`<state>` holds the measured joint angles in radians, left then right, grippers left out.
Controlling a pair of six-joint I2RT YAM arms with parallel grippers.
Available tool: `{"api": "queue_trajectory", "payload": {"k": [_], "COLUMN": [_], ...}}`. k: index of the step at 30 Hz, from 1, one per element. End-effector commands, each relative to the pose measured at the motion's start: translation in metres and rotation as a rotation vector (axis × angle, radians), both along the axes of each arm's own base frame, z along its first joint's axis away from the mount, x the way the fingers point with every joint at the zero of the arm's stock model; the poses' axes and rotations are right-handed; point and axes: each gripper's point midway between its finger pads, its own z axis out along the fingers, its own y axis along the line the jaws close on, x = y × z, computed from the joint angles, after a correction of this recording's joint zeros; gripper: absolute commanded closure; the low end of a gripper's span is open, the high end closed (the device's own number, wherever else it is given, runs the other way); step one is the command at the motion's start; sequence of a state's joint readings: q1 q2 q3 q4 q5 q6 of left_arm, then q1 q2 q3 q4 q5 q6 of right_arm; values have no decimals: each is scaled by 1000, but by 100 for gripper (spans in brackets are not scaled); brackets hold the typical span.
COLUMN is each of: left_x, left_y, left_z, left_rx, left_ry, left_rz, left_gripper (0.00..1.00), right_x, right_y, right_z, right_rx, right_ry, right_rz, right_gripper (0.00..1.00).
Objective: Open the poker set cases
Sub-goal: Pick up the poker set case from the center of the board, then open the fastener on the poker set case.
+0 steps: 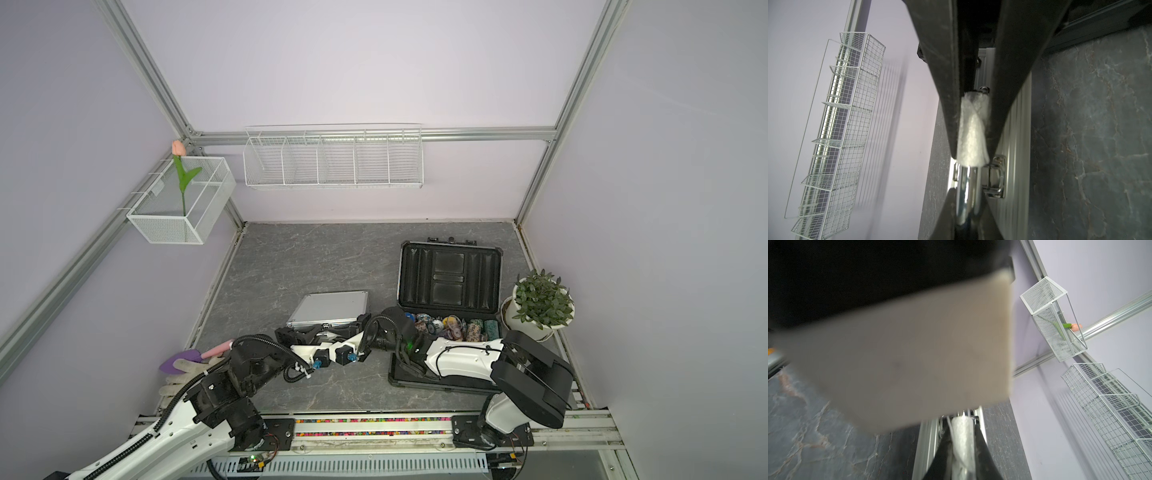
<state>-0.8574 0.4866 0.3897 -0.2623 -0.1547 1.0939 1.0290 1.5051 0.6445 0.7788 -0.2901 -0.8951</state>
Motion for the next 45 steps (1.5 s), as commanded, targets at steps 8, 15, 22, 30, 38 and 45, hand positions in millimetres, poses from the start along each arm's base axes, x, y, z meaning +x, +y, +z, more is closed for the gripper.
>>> {"api": "queue_trajectory", "payload": {"k": [8,15,22,30,38,45], "left_x": [-17,-35,-38,-40,-23,-14], "left_y": [18,12,-14,-16,-27,-29], "left_z": [66,66,36,2,-13,-21], "left_rx": [-80,-62,26,102,83,103], "left_ry": [55,271,431,453,438,452], "left_rz": [25,-12,-89,-118,-76,-52], "left_gripper": [30,16,19,22,25,27], "right_x": [19,17,11,1,-6,-9], "right_y": [-5,-12,-7,-8,-7,-7], "right_z": [34,42,21,29,27,18], "right_rx": [184,267,232,251,245,219], "right_ry": [-103,-269,-397,-406,-423,-440], "right_rz": [-128,-137,-103,-86,-67,-60], "right_gripper": [93,93,93,93,93,93]}}
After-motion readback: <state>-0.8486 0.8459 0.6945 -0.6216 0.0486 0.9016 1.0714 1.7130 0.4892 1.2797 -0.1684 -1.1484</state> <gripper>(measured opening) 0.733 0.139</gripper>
